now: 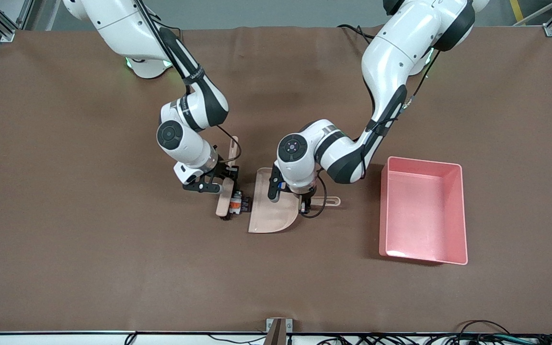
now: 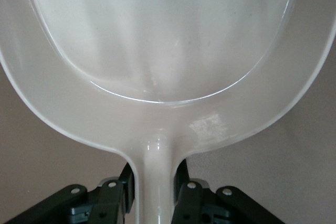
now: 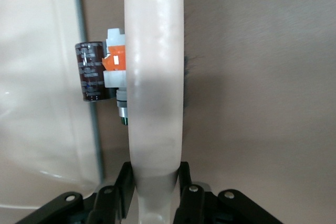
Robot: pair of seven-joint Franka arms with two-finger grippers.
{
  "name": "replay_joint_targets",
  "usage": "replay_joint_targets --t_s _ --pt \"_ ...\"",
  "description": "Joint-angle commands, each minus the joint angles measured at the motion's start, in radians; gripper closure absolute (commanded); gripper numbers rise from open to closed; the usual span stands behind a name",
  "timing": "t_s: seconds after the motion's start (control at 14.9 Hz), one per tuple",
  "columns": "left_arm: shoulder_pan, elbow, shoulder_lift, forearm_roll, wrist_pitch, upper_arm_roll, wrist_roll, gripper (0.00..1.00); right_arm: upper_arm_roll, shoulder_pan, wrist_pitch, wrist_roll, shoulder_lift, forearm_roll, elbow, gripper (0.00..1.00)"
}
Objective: Clean e-waste and dump in bin
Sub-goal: 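Sweep the capacitor and connector into the dustpan with the right gripper's brush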
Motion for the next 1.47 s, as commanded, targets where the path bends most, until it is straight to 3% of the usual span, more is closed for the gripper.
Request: replay_joint_targets --t_s 0.0,0.2,1.0,1.41 --pt "-0.011 0.030 0.016 0.017 -0.002 0.008 0.011 0.89 0.000 0.038 0.009 0.002 0.030 0.066 0.046 1.00" --pt "-0.010 0.030 0.016 0.016 -0.002 0.008 0.009 0.94 0.000 0.062 0.010 0.002 0.047 0.106 0.069 1.00" --pt "-0.010 0.030 0.014 0.017 -0.015 0.008 0.009 0.94 0.001 0.096 -0.013 -0.006 0.058 0.267 0.132 1.00" --pt "-0.005 0.031 0.014 0.016 -0.015 0.008 0.008 0.94 -0.010 -0.037 -0.307 -0.069 0.013 0.262 0.210 1.00"
